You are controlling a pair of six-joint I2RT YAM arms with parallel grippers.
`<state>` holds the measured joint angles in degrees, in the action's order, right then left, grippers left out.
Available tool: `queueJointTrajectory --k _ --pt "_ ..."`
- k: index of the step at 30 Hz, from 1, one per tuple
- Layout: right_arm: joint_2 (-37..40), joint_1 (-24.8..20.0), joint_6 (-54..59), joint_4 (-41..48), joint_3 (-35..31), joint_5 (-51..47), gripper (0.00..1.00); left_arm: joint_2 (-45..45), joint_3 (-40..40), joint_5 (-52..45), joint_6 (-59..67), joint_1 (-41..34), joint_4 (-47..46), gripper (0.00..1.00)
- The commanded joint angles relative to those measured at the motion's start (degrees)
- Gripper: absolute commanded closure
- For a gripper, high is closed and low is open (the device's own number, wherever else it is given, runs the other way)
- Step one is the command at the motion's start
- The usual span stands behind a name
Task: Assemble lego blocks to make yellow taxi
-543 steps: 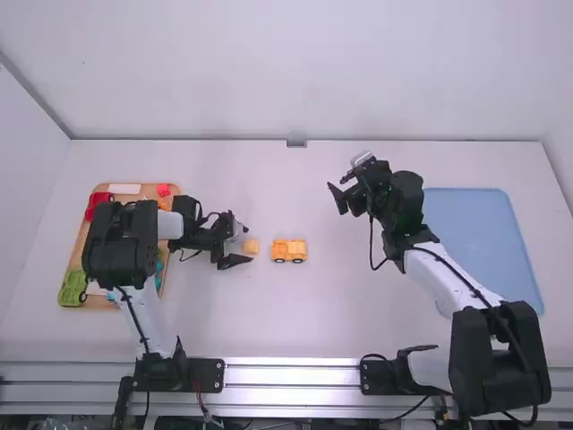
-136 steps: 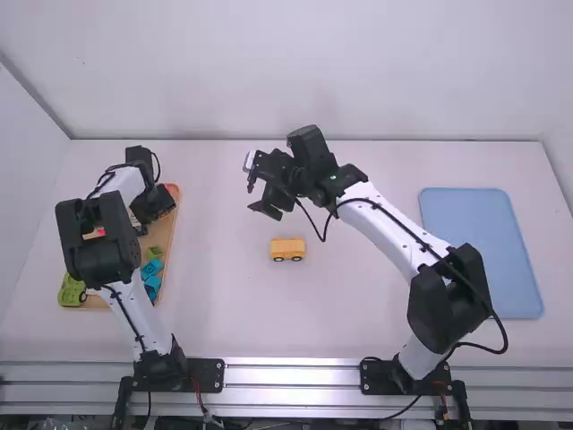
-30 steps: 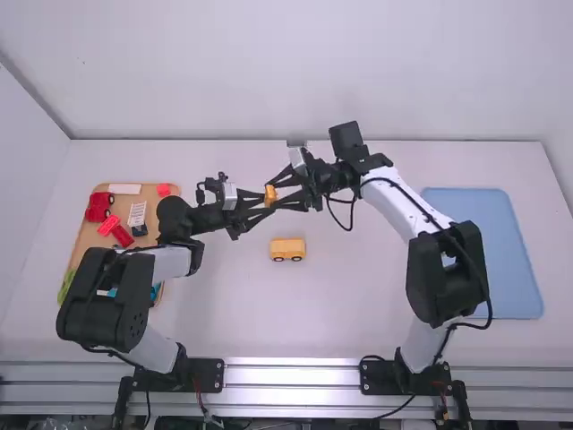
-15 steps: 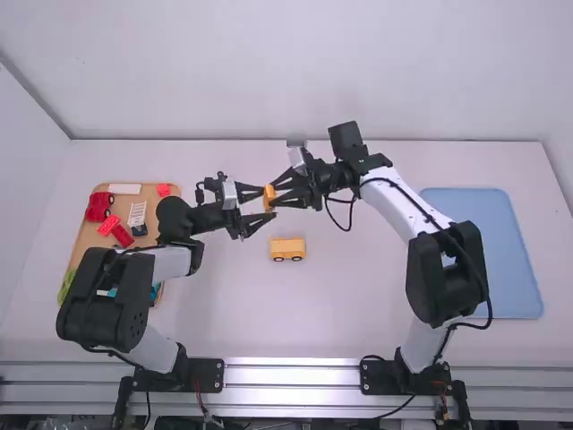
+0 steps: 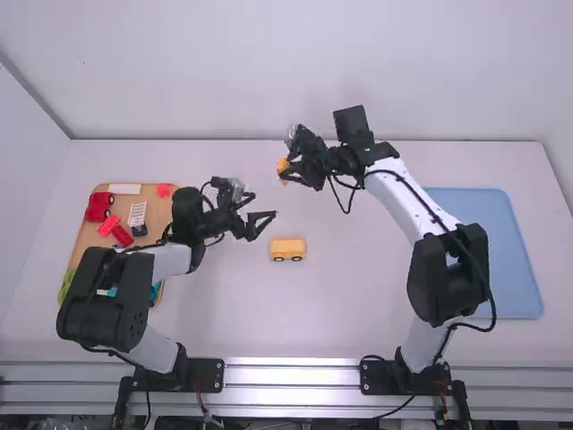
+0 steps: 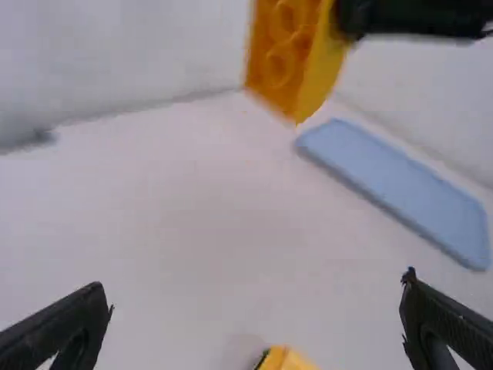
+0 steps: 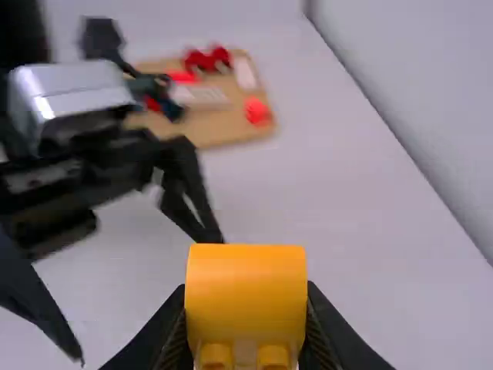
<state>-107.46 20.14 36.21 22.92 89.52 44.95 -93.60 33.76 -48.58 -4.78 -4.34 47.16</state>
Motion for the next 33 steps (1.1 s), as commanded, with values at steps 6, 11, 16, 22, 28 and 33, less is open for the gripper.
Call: queueJointTrajectory --k 6,11,16,22,28,33 --pt "0.0 5.4 -5.7 6.1 -0.7 -28.2 0.88 4.0 10.1 27.5 3.4 1.9 -26.0 0.01" --pt "-1.2 8.7 -5.4 11.0 -0.8 -29.5 0.88 14.3 14.1 38.4 -1.9 4.3 -42.0 0.01" --pt "-4.8 11.3 -5.0 7.9 -0.8 -28.9 0.88 27.6 10.1 52.7 -3.9 4.4 -44.3 0.01" --pt "-9.8 18.4 2.6 11.9 5.0 -25.0 0.88 52.3 -1.1 66.4 -5.7 4.2 -46.9 0.01" --pt "-18.7 25.0 8.3 22.5 16.5 -30.4 0.92 71.4 -7.4 73.3 -13.0 4.4 -55.2 0.01" --pt "-28.2 27.8 10.8 31.5 26.8 -35.1 0.92 81.3 -10.9 73.0 -13.0 4.0 -56.5 0.01"
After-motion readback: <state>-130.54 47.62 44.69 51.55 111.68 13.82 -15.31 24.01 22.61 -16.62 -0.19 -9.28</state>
